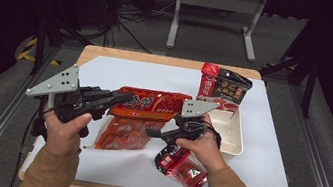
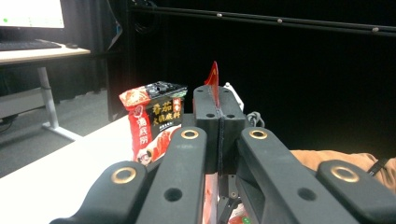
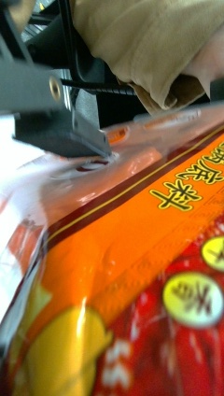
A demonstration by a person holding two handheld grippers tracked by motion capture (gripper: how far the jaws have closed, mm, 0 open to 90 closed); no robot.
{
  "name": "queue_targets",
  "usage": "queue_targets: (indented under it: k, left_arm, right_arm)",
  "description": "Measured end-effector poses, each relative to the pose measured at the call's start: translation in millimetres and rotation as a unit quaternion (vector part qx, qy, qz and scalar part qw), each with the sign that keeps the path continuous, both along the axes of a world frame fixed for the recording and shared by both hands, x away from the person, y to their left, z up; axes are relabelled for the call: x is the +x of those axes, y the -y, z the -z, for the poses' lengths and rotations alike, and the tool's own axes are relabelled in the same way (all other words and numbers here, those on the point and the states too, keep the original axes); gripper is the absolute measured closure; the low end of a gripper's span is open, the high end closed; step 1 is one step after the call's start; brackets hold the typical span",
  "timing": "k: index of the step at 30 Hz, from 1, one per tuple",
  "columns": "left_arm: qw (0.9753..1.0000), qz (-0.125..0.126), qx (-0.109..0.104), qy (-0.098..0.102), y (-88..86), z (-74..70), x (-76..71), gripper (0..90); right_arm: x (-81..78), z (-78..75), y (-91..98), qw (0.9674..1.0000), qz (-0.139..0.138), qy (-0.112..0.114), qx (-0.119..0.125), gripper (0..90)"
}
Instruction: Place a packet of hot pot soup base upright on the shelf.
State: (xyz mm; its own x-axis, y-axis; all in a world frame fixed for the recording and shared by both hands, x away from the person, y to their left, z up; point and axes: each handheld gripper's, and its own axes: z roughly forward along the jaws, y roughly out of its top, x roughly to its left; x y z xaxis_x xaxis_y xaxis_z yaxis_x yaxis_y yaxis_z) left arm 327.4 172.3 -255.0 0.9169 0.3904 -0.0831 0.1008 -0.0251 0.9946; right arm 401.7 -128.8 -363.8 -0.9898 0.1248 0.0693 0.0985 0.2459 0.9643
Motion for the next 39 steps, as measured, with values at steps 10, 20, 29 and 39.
queue_targets:
  k: [10,20,29,39]
  left_arm:
    - [1.0000,-0.008,-0.003,-0.001,-3.4,0.5,0.0,90.0]
    - [0.9998,-0.011,-0.018,-0.004,-8.3,1.1,1.6,90.0]
    - [0.9997,-0.018,-0.015,-0.003,-8.2,2.6,3.1,90.0]
    - [0.9989,-0.046,0.001,-0.009,-12.2,6.8,5.8,80.0]
  right_arm:
    - [-6.4,-7.7,6.1,0.9989,-0.038,0.018,-0.019,66.0]
    - [-15.4,-21.2,12.4,0.9980,-0.048,0.029,-0.030,69.9]
    - [-17.1,-23.9,17.7,0.9982,-0.042,0.028,-0.030,70.1]
    - [-17.7,-38.7,28.7,0.9985,-0.020,0.016,-0.048,70.3]
